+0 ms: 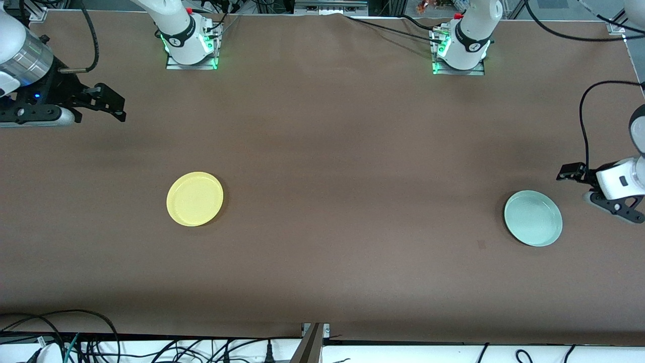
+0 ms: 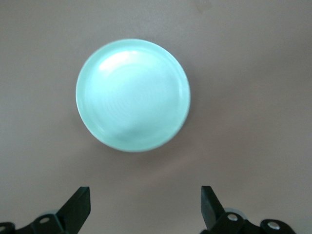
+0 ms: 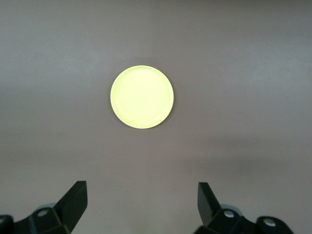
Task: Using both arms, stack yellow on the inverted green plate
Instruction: 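Move the left gripper down to the rim of the green plate, then grip the green plate rim with the left gripper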
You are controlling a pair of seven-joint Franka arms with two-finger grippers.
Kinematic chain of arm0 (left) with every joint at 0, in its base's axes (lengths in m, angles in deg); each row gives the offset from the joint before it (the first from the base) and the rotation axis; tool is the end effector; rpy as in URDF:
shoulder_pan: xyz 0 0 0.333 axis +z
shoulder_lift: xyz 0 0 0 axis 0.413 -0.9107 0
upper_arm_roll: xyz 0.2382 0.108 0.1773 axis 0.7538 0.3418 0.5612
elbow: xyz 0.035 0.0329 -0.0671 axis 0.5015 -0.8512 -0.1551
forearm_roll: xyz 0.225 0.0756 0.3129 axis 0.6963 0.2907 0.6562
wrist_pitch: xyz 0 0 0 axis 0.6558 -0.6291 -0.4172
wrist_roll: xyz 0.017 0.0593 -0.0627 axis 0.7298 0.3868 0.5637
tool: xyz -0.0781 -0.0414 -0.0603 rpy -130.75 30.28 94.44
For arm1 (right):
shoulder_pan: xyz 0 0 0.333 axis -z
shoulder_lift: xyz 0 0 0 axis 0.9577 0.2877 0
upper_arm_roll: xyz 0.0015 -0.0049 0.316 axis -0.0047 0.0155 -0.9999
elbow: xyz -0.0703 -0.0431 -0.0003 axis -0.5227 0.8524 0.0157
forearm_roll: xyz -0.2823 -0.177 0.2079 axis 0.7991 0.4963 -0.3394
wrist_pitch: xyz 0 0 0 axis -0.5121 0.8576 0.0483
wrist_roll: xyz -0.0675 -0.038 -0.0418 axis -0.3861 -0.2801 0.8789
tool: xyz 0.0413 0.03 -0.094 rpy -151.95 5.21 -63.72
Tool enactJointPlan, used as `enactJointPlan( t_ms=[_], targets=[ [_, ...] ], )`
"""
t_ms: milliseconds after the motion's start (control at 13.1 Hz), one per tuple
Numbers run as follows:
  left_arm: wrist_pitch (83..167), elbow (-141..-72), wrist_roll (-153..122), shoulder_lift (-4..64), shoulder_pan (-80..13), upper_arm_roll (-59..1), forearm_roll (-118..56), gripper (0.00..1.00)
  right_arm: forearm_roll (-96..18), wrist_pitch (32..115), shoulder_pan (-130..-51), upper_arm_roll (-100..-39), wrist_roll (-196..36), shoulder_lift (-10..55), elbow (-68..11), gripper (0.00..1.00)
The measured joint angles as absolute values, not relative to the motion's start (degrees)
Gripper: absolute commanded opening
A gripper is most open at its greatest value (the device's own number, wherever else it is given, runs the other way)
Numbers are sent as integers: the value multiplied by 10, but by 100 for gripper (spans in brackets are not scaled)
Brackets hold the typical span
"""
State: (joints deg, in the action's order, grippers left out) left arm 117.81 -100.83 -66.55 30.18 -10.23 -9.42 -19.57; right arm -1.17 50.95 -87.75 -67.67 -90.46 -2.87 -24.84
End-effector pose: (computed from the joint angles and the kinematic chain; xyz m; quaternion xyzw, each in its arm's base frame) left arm 0.6308 0.1766 0.3447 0.9624 -0.2575 -0.0834 0.0225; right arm 0.5435 0.0636 0.6079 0.9999 0.0118 -0.0004 0.0050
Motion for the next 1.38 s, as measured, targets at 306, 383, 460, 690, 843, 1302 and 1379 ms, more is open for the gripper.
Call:
enactJointPlan(
  t_ms=[306, 383, 460, 690, 843, 1302, 1379],
  targets=[
    [1323, -1003, -786, 229, -92, -94, -196, 100, 5, 515, -847, -682, -900, -26, -250, 100],
    [1354, -1001, -805, 212, -87, -94, -196, 100, 5, 516, -844, -688, -898, -26, -250, 100],
    [1377, -995, -816, 193, -81, -94, -196, 100, 5, 516, -842, -699, -898, -26, -250, 100],
    [1398, -936, -824, 124, -64, -95, -196, 100, 8, 516, -831, -734, -899, -27, -250, 100],
    [1398, -910, -824, 97, -50, -98, -215, 100, 8, 516, -830, -740, -899, -29, -249, 100],
    [1398, -895, -826, 73, -46, -100, -281, 26, 8, 516, -829, -741, -899, -28, -249, 100],
    [1398, -893, -826, 72, -46, -100, -281, 3, 8, 516, -829, -741, -899, -28, -249, 100]
  ],
)
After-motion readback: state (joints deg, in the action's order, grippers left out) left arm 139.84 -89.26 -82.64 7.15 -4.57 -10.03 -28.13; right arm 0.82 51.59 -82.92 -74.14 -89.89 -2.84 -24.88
